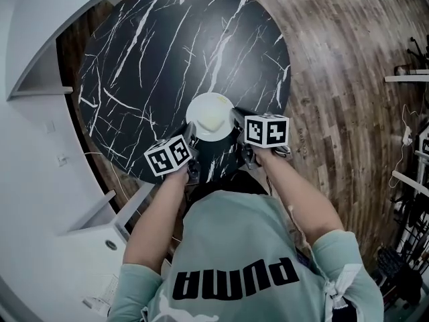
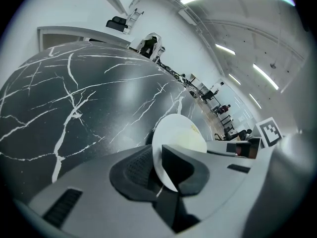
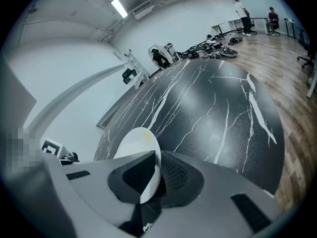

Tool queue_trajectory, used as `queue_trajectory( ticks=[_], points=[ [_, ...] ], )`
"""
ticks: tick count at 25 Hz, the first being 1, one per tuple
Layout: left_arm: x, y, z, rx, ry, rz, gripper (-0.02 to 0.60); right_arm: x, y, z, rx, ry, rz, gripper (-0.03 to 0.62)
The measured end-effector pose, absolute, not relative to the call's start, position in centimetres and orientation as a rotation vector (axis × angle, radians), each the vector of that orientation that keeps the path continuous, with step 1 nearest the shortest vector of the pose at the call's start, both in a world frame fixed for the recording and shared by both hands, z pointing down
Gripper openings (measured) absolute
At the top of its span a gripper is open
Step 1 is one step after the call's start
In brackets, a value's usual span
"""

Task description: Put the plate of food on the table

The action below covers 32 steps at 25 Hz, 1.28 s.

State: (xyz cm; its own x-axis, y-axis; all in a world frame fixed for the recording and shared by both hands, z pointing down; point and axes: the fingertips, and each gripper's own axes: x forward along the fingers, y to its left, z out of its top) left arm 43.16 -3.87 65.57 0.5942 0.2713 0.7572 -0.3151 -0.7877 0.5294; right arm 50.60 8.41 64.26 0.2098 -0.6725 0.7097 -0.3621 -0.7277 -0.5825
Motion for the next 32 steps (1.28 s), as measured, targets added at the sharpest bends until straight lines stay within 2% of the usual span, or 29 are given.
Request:
queue_trajectory(
  ticks=[10,14,17,19,22,32],
  points=[
    [43.7,-3.5,66.1,2.253,0.026,1.189,0.058,50.5,8.6,65.3,-2.257,0.969,-1.519,0.038],
    [43.4,-4.2,65.7,2.310,0.025,1.158,0.118,50.8,9.3,65.0,-2.310,0.969,-1.493,0.040],
    [42.4,-5.2,64.5,2.378,0.013,1.116,0.118,50.9,11.1,63.9,-2.438,0.963,-1.442,0.038],
    [41.4,-5.5,63.4,2.471,0.029,1.109,0.100,50.1,11.9,62.7,-2.512,0.996,-1.394,0.038],
    [39.1,-4.4,60.9,2.610,0.099,1.090,0.006,47.0,12.5,61.0,-2.591,1.126,-1.353,0.023],
    [30.0,2.9,52.8,2.840,0.347,0.945,0.006,34.9,13.6,54.6,-2.671,1.286,-1.124,0.009]
  ],
)
